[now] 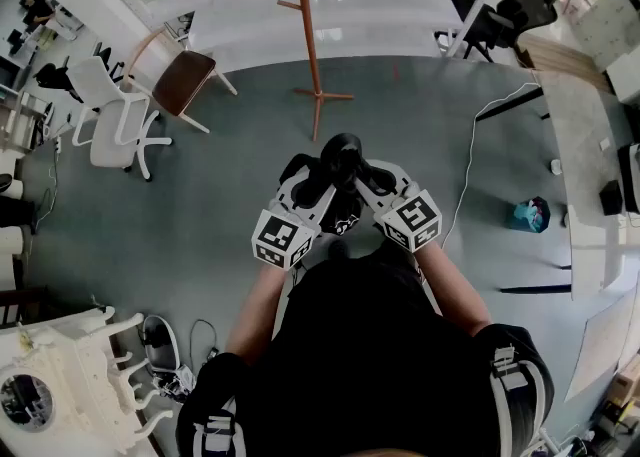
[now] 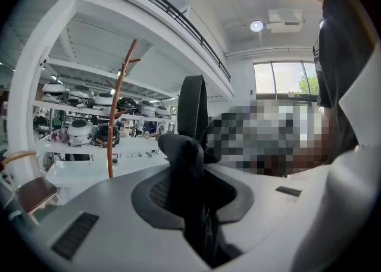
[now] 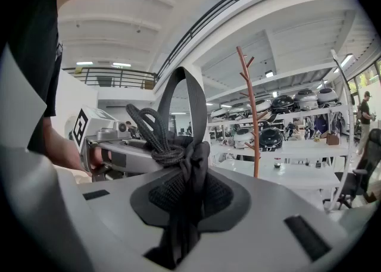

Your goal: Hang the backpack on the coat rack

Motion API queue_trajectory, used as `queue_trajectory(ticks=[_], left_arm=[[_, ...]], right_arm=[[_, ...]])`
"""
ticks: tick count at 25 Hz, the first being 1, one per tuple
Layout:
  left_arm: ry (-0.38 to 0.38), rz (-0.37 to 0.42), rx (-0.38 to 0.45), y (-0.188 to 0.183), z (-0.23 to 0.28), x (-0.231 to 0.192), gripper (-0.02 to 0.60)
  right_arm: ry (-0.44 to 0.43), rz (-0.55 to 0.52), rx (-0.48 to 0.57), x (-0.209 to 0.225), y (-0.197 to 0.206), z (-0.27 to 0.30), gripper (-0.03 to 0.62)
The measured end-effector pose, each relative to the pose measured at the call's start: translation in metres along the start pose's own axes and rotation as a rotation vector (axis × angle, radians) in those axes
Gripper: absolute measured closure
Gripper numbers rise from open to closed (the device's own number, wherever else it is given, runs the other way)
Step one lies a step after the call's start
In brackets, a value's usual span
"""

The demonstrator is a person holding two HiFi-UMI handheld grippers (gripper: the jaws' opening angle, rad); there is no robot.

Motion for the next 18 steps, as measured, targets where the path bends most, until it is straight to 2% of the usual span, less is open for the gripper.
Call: queue_trajectory(ticks=[6,18], left_arm=[[-0.002,-0.012,0.001,0.002,-0.027,-0.015,0.494],[0.012,-0.029,0.009,-0.003,-0.031,-0.036,0.494]], right_arm=[[0.001,-0.024,-0.013,-0.023,-0.008,0.019,0.514],[0.008,-0.042,-0.037,-0.023,-0.013,0.039,0.514]])
Point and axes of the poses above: the fingertips, and each gripper's own axes: z forward along the fingers, x to its right, y out of its underside, the point moved 4 cm from there along -z, backward along the fingers, and after that the axes turned 13 degrees about -z, right-handed, at the moved point
